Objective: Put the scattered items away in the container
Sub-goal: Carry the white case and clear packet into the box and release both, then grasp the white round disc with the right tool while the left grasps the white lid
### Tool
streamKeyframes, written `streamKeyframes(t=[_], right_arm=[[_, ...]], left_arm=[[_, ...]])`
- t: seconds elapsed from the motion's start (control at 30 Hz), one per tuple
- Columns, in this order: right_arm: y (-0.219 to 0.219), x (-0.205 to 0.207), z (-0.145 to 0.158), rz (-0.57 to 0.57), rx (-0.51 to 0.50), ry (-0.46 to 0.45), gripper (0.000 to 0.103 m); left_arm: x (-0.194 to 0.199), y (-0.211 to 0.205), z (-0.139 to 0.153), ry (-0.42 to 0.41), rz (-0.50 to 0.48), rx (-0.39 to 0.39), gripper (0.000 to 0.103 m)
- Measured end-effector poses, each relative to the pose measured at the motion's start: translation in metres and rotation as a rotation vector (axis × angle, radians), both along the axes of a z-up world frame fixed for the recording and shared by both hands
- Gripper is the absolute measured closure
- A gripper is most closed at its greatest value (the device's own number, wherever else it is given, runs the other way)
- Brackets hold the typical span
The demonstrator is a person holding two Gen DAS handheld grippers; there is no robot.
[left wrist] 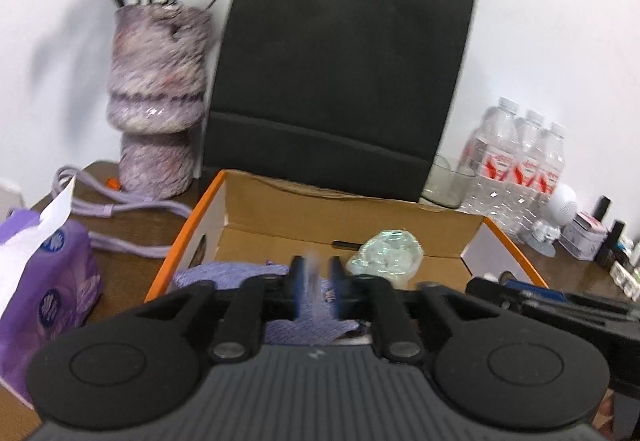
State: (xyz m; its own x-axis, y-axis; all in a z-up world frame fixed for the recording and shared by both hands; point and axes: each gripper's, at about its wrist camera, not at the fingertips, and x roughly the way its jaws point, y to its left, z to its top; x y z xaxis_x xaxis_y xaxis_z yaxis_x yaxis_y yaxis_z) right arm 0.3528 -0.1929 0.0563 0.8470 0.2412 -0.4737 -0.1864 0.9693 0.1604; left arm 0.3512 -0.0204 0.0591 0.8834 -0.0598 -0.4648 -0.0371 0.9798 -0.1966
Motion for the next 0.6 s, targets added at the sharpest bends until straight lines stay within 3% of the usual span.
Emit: streamKeyframes(t=[0.03, 0.07, 0.1, 0.13, 0.3, 0.6], right_arm=[[-0.001, 0.001, 0.000, 0.004, 0.012, 0.011, 0.054], [-0.003, 0.002, -0.001, 0.000, 0.026, 0.022, 0.018], [-0.005, 0.002, -0.001, -0.020, 0.033, 0.025, 0.004], [-0.007, 0.002, 0.001, -0.042, 0.032, 0.023, 0.000], [-0.013, 0.001, 0.003, -0.051, 0.044, 0.032, 0.000], [-0.010, 0.002, 0.003, -0.050, 0.028, 0.037, 0.000]], left_arm=[[0.000, 0.001, 0.000, 0.012, 0.021, -0.001, 0.026], [-0.001, 0.003, 0.001, 0.007, 0.075, 0.005, 0.000], [-0.004, 0.005, 0.003, -0.013, 0.120, 0.014, 0.000], [-0.006, 0.006, 0.004, -0.030, 0.137, 0.016, 0.000], [-0.010, 0.010, 0.010, -0.036, 0.144, -0.032, 0.000], [-0.009, 0.006, 0.009, -0.032, 0.132, -0.005, 0.000]])
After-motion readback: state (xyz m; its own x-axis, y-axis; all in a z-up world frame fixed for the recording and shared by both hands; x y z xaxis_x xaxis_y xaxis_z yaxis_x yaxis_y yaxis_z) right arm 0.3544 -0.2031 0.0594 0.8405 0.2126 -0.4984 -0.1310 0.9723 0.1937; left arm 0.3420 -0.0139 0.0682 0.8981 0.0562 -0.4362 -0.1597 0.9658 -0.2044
